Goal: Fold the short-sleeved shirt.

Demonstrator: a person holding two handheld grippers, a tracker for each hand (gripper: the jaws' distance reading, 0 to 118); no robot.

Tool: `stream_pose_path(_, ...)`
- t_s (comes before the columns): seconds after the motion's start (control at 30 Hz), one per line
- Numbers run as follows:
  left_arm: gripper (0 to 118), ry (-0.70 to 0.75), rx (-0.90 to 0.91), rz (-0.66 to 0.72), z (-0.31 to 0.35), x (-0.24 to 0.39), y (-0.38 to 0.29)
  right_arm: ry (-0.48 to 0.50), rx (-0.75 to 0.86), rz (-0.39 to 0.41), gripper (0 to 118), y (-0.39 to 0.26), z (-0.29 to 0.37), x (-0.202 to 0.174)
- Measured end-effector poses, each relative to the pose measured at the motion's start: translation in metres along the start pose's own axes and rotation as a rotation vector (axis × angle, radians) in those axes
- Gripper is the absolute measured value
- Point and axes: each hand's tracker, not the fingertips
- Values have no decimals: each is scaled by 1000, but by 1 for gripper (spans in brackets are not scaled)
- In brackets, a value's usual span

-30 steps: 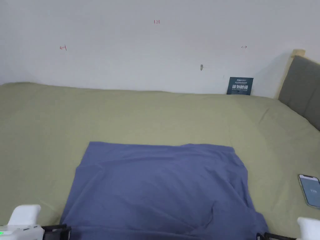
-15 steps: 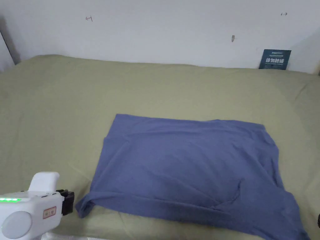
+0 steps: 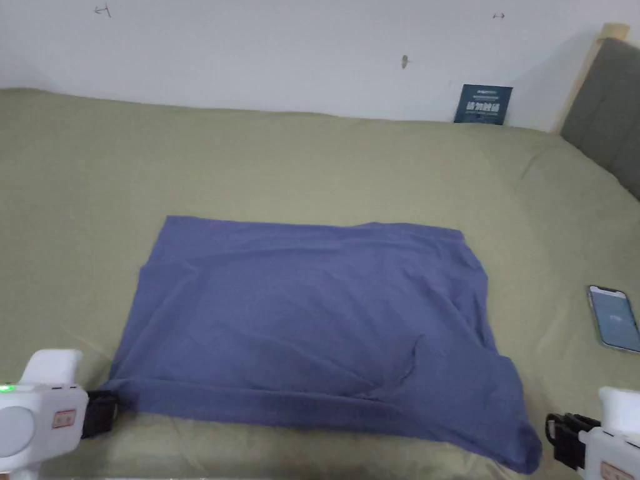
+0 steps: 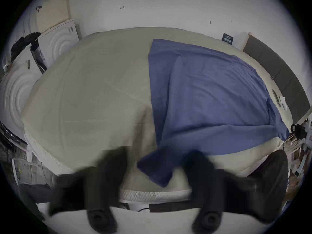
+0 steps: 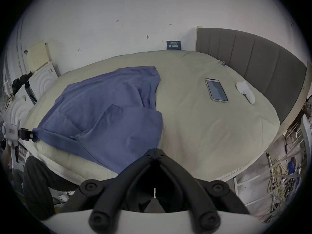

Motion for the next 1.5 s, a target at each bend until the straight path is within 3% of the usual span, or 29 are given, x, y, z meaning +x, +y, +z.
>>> stream_pose_path(0.03, 6, -27, -9, 11, 2, 2, 0, 11, -11, -3, 0, -1, 0, 2)
stream_pose_path(0.1, 6, -17, -5, 9, 4, 8, -1, 15, -14, 6, 0, -5, 2, 0)
stream_pose_path(0.13, 6, -10, 3, 5, 5, 10, -1, 31, -27, 5, 17, -6, 2, 2)
stream_pose_path(0.17, 6, -9, 5, 7, 9, 11, -1, 70, -55, -11, 59, -7, 1, 4)
stream_pose_path(0.2, 6, -15, 3, 21, 10, 11, -2, 103, -88, -25, 113, -7, -2, 6)
stream_pose_path(0.23, 6, -24, 1, 35, 10, 12, -2, 137, -159, -30, 115, -12, -8, 4)
stream_pose_path(0.27, 6, -22, 3, 38, 11, 14, -3, 178, -169, -28, 108, -18, -9, 5)
stream_pose_path(0.33, 6, -19, 5, 33, 13, 13, -2, 86, -180, 23, 94, -20, -13, 5)
stream_pose_path(0.37, 6, -19, 4, 32, 13, 15, -3, 91, -174, 25, 76, -25, -23, -7)
stream_pose_path(0.4, 6, -17, 4, 32, 13, 16, -3, 92, -173, 22, 34, -28, -27, -8)
stream_pose_path(0.43, 6, -20, 2, 34, 11, 10, -1, 73, -188, 29, 1, -29, -31, -8)
stream_pose_path(0.5, 6, -21, 1, 39, 11, 10, -1, 64, -193, 48, 1, -28, -37, -3)
stream_pose_path(0.6, 6, -26, 3, 28, 18, 6, 3, 83, -131, 9, 1, -10, -21, 0)
stream_pose_path(0.9, 6, -58, 68, -13, 29, -4, 76, 71, -3, 111, 1, 96, -20, -14)
stream_pose_path(1.13, 6, -73, 51, -7, -14, -1, 158, 43, -12, 141, 1, 173, -85, -31)
stream_pose_path(1.37, 7, -85, -40, -8, -81, 4, 201, 23, -124, 134, 1, 197, -169, -36)
stream_pose_path(1.4, 16, -85, -49, -14, -87, 5, 202, 24, -129, 129, 8, 196, -176, -36)
stream_pose_path(1.43, 42, -87, -47, -18, -91, 5, 201, 35, -135, 107, 39, 194, -181, -33)
stream_pose_path(1.47, 80, -87, -45, -19, -93, 4, 200, 44, -142, 88, 84, 193, -183, -32)
stream_pose_path(1.5, 111, -66, -29, -9, -93, 4, 196, 45, -142, 76, 117, 190, -183, -30)
